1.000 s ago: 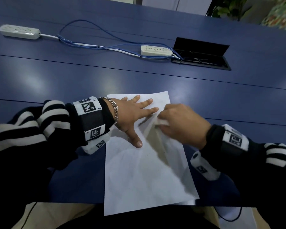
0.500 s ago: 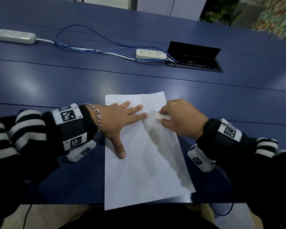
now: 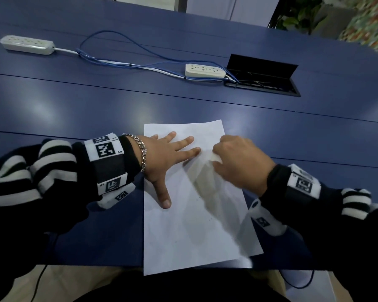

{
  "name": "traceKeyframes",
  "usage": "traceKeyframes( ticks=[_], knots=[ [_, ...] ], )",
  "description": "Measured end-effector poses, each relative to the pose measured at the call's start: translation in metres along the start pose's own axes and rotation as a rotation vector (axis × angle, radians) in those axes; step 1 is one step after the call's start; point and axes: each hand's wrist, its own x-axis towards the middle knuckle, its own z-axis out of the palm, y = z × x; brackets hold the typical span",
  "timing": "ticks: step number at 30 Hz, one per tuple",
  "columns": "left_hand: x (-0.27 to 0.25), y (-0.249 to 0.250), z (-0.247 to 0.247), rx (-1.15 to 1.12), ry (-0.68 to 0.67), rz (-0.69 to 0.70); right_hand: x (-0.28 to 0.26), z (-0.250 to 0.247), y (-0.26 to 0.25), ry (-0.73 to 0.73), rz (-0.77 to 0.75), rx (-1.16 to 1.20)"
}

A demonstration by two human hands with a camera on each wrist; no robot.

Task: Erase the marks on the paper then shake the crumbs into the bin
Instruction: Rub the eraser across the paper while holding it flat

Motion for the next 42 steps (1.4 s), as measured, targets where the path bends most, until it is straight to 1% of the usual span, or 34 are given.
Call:
traceKeyframes(
  ticks=[1,3,4,6,7,9,10,11,12,14,15,16,17,19,21,22,23,24,26,27,28,29,31,33,35,36,39,42],
  knots=[
    [-0.001,0.000,0.000,0.001,0.000,0.000,-0.006,0.003,-0.013,0.015,-0.065,0.018],
    [-0.001,0.001,0.000,0.002,0.002,0.005,-0.021,0.007,-0.037,0.001,-0.213,0.052],
    [-0.001,0.001,0.000,0.004,0.002,0.007,-0.025,0.008,-0.039,-0.033,-0.241,0.074],
    [-0.001,0.001,0.000,0.010,-0.007,0.000,-0.018,0.006,-0.026,-0.088,-0.204,0.100],
    [0.000,0.001,-0.001,0.011,-0.012,-0.006,-0.012,0.006,-0.015,-0.089,-0.146,0.095],
    [0.000,0.001,-0.001,0.012,-0.019,-0.008,-0.002,0.004,0.001,-0.048,-0.031,0.042],
    [0.000,0.001,-0.001,0.016,-0.018,-0.005,0.000,0.004,0.003,-0.021,0.000,0.023],
    [0.000,0.001,-0.001,0.017,-0.016,-0.003,-0.001,0.006,-0.003,0.012,-0.010,0.022],
    [0.001,0.000,0.000,0.011,-0.012,-0.003,-0.006,0.007,-0.015,0.045,-0.068,0.037],
    [0.001,-0.001,0.001,0.001,-0.006,-0.002,-0.020,0.011,-0.044,0.034,-0.222,0.068],
    [0.002,-0.001,0.001,0.005,-0.003,0.000,-0.026,0.013,-0.050,0.003,-0.280,0.095],
    [0.002,-0.001,0.001,0.007,-0.004,0.001,-0.026,0.012,-0.050,-0.041,-0.295,0.121],
    [0.002,-0.001,0.001,0.005,-0.007,0.000,-0.023,0.009,-0.044,-0.066,-0.275,0.137],
    [0.001,0.000,0.001,0.002,-0.019,-0.008,-0.012,0.007,-0.023,-0.051,-0.164,0.116],
    [0.000,0.001,0.001,0.013,-0.022,-0.014,-0.008,0.007,-0.010,0.000,-0.066,0.069],
    [0.000,0.001,0.001,0.013,-0.021,-0.014,-0.009,0.009,-0.013,0.047,-0.073,0.070],
    [0.000,0.001,0.000,0.011,-0.019,-0.013,-0.013,0.011,-0.024,0.074,-0.125,0.065],
    [0.001,0.001,0.000,0.012,-0.015,-0.012,-0.018,0.015,-0.036,0.070,-0.193,0.077],
    [0.003,0.000,0.001,0.033,-0.004,-0.011,-0.027,0.019,-0.053,0.000,-0.297,0.116],
    [0.003,-0.001,0.002,0.035,0.003,-0.006,-0.027,0.017,-0.052,-0.053,-0.302,0.147],
    [0.003,-0.002,0.003,0.022,0.011,0.006,-0.025,0.012,-0.046,-0.081,-0.274,0.200],
    [0.003,-0.003,0.004,0.006,0.015,0.020,-0.024,0.009,-0.036,-0.077,-0.219,0.239],
    [0.000,-0.006,0.005,-0.009,0.037,0.047,-0.027,0.003,-0.011,-0.026,-0.101,0.243],
    [-0.005,-0.010,0.008,-0.029,0.095,0.068,-0.039,0.002,0.011,-0.019,-0.017,0.211],
    [-0.011,-0.014,0.013,-0.040,0.171,0.077,-0.056,0.007,0.020,-0.046,0.028,0.213],
    [-0.013,-0.015,0.017,-0.042,0.179,0.080,-0.062,0.011,0.022,-0.051,0.040,0.229],
    [-0.019,-0.014,0.032,-0.060,0.111,0.104,-0.069,0.017,0.023,-0.037,0.061,0.267],
    [-0.018,-0.013,0.035,-0.066,0.095,0.089,-0.062,0.011,0.024,-0.085,0.002,0.228]
  ],
)
